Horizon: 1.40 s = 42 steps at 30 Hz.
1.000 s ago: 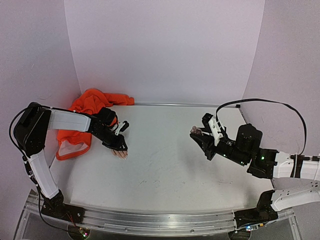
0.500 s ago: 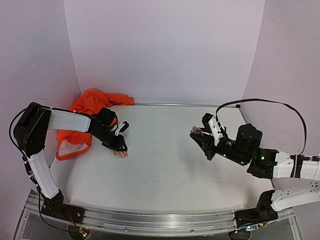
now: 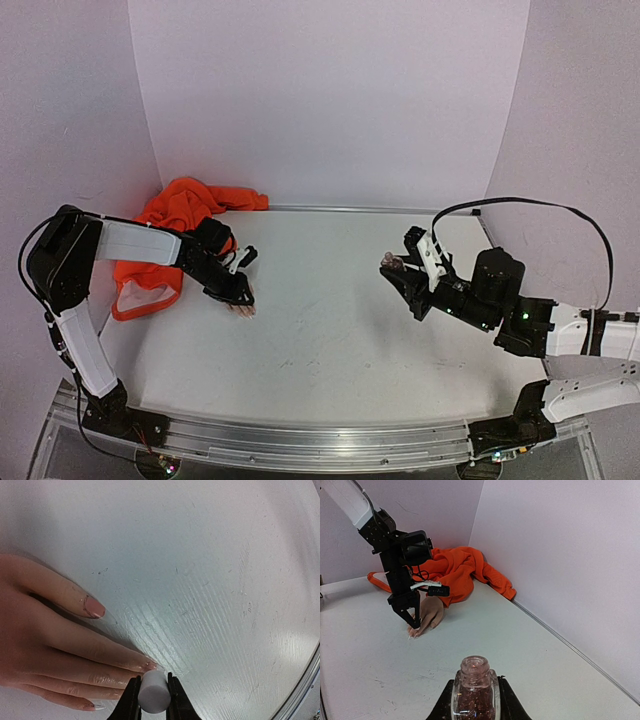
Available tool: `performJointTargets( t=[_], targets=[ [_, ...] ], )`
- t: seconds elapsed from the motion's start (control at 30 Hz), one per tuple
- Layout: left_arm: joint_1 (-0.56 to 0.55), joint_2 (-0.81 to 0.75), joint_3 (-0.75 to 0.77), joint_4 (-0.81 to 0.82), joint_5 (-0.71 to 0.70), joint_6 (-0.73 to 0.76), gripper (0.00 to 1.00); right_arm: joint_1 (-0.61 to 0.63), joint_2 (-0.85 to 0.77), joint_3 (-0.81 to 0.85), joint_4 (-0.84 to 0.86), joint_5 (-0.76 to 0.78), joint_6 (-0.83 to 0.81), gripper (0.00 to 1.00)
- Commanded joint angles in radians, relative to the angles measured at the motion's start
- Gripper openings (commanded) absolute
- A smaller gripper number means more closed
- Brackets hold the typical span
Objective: Paint the nails
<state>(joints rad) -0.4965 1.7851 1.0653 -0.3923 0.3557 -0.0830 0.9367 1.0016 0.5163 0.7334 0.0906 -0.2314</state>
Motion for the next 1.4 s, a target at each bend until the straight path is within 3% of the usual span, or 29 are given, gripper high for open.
performJointTargets(
  t=[0.0,0.73,0.97,1.37],
  targets=[
    [0.004,-0.046,0.006,0.022,0.032,-0.008,0.0,-0.005,-0.01,0.002,0.081,-0.008,0.004,0.0],
    [0.004,-0.037,0.022,0.04,0.044,-0.009,0.0,-0.004,-0.003,0.004,0.08,-0.011,0.006,0.0],
    [0.006,-0.105,-0.003,0.047,0.029,-0.012,0.0,-0.006,0.005,0.008,0.08,-0.012,0.005,0.0],
    [0.013,-0.057,0.084,-0.067,0.015,0.004,0.0,-0.006,0.006,0.007,0.081,-0.018,0.005,0.0]
  ],
)
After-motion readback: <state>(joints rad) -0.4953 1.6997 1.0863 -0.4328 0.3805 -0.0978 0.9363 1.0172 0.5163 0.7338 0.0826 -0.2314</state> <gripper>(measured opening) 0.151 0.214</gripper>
